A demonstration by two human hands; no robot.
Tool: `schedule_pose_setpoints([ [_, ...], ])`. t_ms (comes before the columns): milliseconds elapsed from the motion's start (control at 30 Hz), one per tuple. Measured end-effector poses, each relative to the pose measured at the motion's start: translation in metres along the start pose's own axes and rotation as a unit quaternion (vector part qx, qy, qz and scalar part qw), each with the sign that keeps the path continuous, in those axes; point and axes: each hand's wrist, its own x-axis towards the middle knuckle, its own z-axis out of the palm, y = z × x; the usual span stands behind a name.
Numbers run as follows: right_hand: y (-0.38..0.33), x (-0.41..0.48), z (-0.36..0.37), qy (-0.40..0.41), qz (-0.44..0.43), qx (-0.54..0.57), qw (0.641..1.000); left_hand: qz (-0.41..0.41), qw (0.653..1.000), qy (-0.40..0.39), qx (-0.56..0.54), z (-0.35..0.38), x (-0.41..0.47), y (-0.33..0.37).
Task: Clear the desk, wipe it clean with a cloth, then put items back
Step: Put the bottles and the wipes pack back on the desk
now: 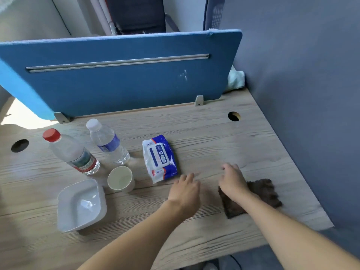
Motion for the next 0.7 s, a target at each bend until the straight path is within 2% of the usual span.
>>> schedule_pose_setpoints([
  [100,0.073,-0.016,-0.024,0.039,0.038,-0.078,0.995,0.102,0.994,-0.020,0.013,0.019,0.010,0.052],
  [167,0.116,-0.028,-0.032,0.014,0.028,-0.107,0.994,0.138,0.990,-0.035,0.019,0.036,0.017,0.085],
  [300,0.163,-0.048,-0.037,-0.138,-0.060,-0.158,0.976,0.110,0.989,-0.090,0.041,0.062,0.026,0.124],
  [433,0.193,-0.051,-0.049,-0.121,-0.091,-0.200,0.968,0.072,0.993,-0.085,0.044,0.076,0.038,0.154],
  [700,0.291,-0.069,-0.089,-0.116,-0.063,-0.210,0.969,0.103,0.990,-0.078,0.058,0.105,0.042,0.253],
])
